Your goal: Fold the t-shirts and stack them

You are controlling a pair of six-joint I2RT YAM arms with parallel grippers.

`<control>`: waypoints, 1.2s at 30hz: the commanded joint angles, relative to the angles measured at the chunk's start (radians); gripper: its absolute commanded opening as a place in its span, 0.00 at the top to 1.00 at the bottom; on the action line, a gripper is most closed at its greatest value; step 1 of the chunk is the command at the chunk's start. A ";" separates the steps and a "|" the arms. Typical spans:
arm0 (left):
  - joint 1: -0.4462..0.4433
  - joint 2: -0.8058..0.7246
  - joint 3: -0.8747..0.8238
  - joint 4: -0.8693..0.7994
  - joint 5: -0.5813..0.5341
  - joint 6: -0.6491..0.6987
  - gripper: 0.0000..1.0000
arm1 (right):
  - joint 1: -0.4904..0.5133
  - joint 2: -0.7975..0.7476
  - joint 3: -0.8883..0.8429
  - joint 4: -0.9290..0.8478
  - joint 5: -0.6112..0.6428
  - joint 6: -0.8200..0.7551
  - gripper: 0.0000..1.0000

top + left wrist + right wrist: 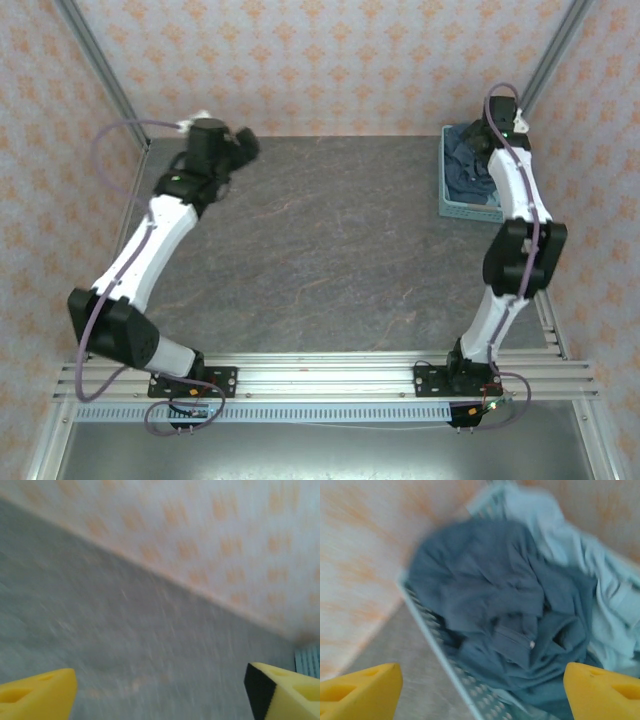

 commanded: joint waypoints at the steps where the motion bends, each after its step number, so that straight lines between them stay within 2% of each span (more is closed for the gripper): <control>1: -0.116 0.005 0.032 -0.089 0.122 -0.066 0.16 | -0.034 0.148 0.156 -0.276 -0.097 0.024 0.16; 4: -0.219 0.027 0.034 -0.072 0.127 -0.090 0.18 | -0.059 0.261 0.228 -0.273 -0.169 0.024 0.18; 7: -0.282 0.033 0.031 -0.051 0.135 -0.113 0.21 | -0.080 0.358 0.305 -0.275 -0.251 0.027 0.29; 9: -0.301 0.028 0.026 -0.044 0.138 -0.121 0.24 | -0.083 0.399 0.356 -0.293 -0.252 0.018 0.44; 12: -0.304 0.009 0.012 -0.034 0.146 -0.120 0.31 | -0.083 0.357 0.326 -0.238 -0.229 0.004 0.76; 13: -0.305 0.000 0.008 -0.034 0.145 -0.114 0.32 | -0.081 0.311 0.276 -0.189 -0.217 0.007 0.83; 16: -0.303 -0.016 0.007 -0.039 0.142 -0.105 0.34 | -0.071 0.145 0.106 -0.032 -0.158 0.021 0.97; 22: -0.303 0.003 0.015 -0.031 0.154 -0.099 0.38 | -0.028 -0.112 -0.049 0.076 -0.033 0.053 1.00; 29: -0.292 0.040 0.064 -0.075 0.100 -0.089 0.41 | 0.089 -0.359 -0.035 0.109 0.077 0.016 1.00; 32: -0.269 0.021 0.074 -0.128 0.015 -0.096 0.40 | 0.218 -0.451 -0.002 0.102 0.165 -0.022 1.00; 36: -0.201 -0.029 0.048 -0.173 -0.044 -0.111 0.40 | 0.456 -0.511 0.012 0.081 0.248 -0.033 1.00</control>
